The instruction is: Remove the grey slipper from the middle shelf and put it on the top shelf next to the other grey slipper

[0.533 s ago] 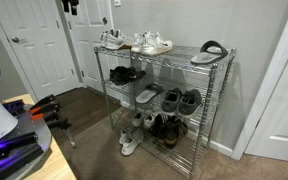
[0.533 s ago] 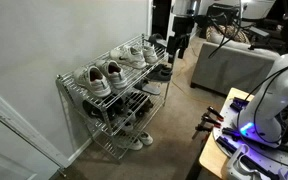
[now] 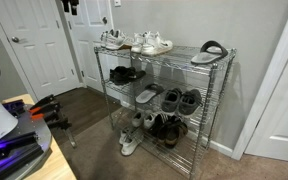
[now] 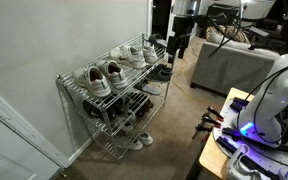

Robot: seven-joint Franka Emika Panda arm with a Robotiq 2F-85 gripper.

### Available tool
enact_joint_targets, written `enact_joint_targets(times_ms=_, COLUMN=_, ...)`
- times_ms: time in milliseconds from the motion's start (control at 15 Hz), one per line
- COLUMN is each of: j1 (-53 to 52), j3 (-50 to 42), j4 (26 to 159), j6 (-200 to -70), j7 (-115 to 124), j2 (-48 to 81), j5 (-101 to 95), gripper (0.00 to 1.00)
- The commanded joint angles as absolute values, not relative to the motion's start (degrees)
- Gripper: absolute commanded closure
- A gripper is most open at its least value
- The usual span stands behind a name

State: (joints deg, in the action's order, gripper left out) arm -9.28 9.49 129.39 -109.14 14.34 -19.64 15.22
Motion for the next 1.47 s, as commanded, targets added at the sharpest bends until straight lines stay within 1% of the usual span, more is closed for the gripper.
enact_joint_targets(times_ms=0, j1=-8.92, j3=9.80, j4=129.28, j6=-108.98, j7=14.25, j2=-19.64, j5=15.30, gripper=0.00)
enact_joint_targets(times_ms=800, j1=-8.92, j3=9.80, j4=129.28, j6=-108.98, j7=14.25, j2=-19.64, j5=15.30, gripper=0.00)
enact_joint_targets(times_ms=1400, j1=-1.77, j3=2.84, j4=137.73, j6=-117.11, j7=13.53, j2=-16.99, j5=15.32, gripper=0.00)
